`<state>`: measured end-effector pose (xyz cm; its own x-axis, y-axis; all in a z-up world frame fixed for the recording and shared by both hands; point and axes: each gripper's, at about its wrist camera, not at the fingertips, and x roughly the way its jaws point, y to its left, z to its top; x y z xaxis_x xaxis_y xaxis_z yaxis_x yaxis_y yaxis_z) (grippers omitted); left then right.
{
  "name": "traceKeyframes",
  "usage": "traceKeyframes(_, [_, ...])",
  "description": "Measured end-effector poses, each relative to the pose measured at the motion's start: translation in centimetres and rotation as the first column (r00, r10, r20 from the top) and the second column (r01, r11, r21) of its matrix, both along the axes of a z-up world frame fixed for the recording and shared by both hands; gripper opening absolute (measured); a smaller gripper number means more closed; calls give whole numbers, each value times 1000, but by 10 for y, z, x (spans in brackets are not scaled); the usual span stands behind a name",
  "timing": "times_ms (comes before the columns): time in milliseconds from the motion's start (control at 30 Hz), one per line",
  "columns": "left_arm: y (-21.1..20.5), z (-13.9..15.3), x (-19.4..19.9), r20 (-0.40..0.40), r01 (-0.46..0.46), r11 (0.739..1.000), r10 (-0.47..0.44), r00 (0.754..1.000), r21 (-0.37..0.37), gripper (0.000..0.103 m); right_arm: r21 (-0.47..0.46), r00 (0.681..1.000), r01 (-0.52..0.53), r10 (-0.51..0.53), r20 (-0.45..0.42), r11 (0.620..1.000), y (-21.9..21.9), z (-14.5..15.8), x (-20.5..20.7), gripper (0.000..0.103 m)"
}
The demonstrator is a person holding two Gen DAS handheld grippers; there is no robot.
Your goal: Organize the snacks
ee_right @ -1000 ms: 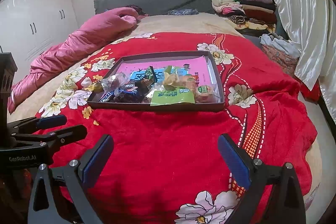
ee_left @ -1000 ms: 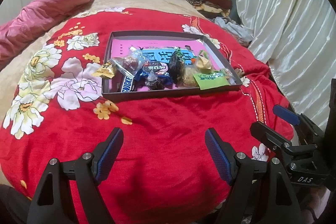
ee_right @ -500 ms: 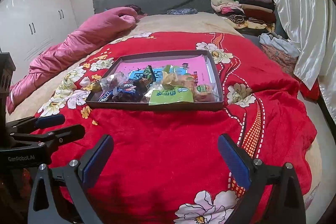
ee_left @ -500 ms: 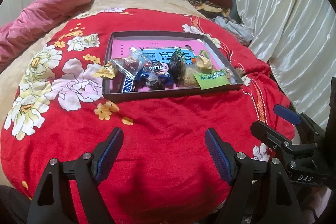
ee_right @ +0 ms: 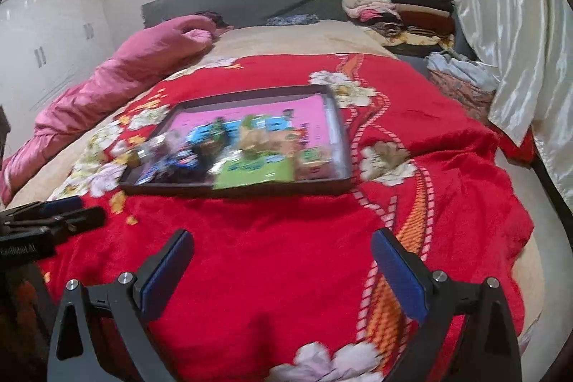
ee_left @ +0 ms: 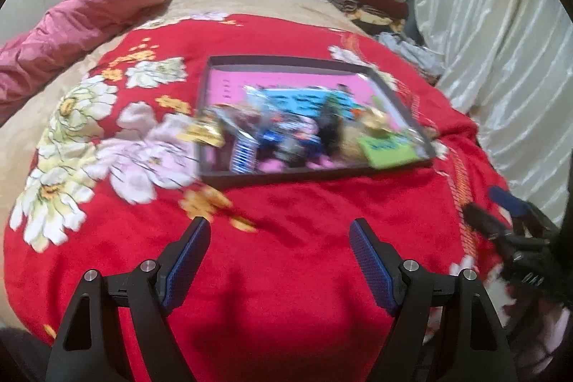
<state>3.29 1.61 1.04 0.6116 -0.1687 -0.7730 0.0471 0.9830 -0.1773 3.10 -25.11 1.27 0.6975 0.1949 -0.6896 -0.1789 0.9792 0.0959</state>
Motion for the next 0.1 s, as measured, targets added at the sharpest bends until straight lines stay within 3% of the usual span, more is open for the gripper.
traceKeyframes(100, [35,-3,17,4,-80,997,80,997,-10,81,-26,997,74,-73,9,997,-25,1,18,102])
